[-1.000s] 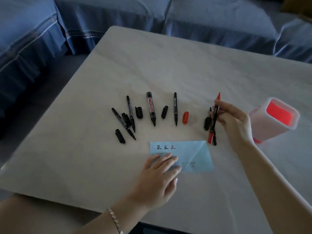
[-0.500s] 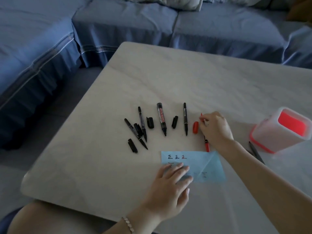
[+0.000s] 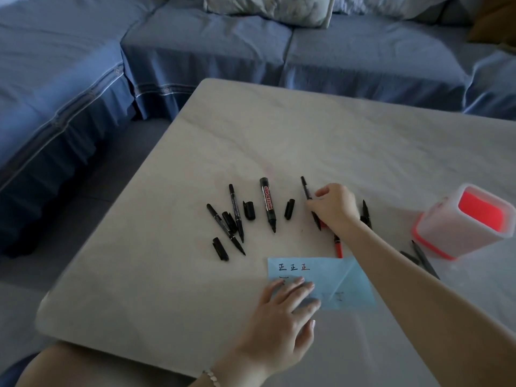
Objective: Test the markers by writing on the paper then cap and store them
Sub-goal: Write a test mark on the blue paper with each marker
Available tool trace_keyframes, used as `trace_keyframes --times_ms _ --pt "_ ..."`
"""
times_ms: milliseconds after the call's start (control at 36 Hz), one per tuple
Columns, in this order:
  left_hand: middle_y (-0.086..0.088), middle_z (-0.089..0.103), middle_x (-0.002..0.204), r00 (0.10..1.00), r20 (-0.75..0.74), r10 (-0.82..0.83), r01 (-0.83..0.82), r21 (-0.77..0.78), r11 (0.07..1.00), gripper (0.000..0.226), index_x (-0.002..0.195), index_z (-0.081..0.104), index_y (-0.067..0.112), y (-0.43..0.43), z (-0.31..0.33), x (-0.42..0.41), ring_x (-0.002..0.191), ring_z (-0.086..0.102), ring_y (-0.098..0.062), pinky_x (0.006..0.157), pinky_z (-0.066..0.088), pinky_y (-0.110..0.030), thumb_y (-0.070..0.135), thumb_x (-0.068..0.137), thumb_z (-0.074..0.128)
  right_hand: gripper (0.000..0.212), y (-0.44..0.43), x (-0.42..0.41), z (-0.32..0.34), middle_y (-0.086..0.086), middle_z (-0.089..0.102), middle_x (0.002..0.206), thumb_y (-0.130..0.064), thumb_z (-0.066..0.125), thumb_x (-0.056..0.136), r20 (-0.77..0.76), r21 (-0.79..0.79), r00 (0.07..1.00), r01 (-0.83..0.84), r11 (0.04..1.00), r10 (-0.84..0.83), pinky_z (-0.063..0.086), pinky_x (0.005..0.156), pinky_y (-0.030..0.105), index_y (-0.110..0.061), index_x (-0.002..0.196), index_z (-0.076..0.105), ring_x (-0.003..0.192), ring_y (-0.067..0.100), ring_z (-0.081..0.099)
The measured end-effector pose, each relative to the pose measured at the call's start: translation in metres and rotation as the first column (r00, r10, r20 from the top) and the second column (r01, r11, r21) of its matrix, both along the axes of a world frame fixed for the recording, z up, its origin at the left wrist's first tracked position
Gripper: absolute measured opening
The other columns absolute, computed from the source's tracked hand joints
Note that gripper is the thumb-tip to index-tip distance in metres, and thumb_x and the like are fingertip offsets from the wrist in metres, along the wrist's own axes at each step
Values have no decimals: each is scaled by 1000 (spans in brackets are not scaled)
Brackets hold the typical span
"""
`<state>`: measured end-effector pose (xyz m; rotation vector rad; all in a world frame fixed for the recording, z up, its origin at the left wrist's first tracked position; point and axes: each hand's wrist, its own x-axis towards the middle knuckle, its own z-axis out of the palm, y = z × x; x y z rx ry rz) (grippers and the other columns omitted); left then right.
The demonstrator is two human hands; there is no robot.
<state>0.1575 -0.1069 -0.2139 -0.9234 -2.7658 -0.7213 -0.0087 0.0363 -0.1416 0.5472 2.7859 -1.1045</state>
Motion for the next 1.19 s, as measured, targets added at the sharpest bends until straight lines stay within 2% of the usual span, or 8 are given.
trace_keyframes --times_ms 194,333,444,583,722,806,972,1194 --pt "5 63 124 1000 15 -4 4 -19 1000 32 107 69 26 -1 0 -1 120 55 -13 102 33 -34 35 82 51 20 28 51 18 -8 64 69 -11 63 82 -171 -376 974 77 924 -151 39 45 2 -21 99 63 50 -6 56" --pt "3 63 123 1000 11 -11 11 -33 999 32 106 69 24 0 0 -1 119 55 -14 102 34 -34 34 82 50 28 58 96 15 -13 46 43 -5 54 84 -236 -549 881 227 805 -409 34 42 12 -20 61 57 38 0 37" --pt "4 66 117 999 -28 -27 26 -49 998 28 100 69 24 0 0 0 116 56 -14 101 38 -34 34 82 50 32 63 115 11 -6 35 48 0 48 84 -198 -673 821 284 683 -536 31 40 13 -16 58 37 41 2 31" --pt "3 68 111 994 -101 -37 37 -11 999 21 95 70 22 0 -3 2 111 56 -14 99 38 -31 30 79 56 24 47 126 5 3 52 46 -3 55 87 -322 -545 855 185 818 -407 42 39 12 -14 67 49 33 3 49" --pt "4 68 110 994 -106 -32 31 -4 999 22 97 68 23 1 -1 0 111 55 -12 99 37 -29 30 79 57 9 34 126 -9 -5 69 54 -14 59 87 -320 -515 906 78 853 -276 54 53 16 -21 86 63 51 7 66" --pt "4 68 110 996 -80 -28 28 0 1000 23 98 68 22 2 0 1 111 56 -13 99 37 -28 29 80 55 14 27 126 -18 -4 71 71 -13 53 91 -282 -554 936 19 832 -209 57 59 21 -11 94 66 68 8 69" --pt "3 67 112 996 -80 -28 29 17 999 21 97 68 22 2 0 1 112 53 -12 97 37 -29 27 80 55 21 12 125 -23 -1 66 71 -6 63 84 -290 -513 949 -46 857 -122 54 57 18 -24 75 64 65 7 63" --pt "3 68 113 998 -55 -20 21 23 1000 25 97 72 22 2 0 0 113 51 -12 98 35 -28 27 81 53 33 3 121 -39 -1 54 43 -20 74 76 -265 -454 914 164 876 -308 41 43 16 -11 55 50 36 5 46"
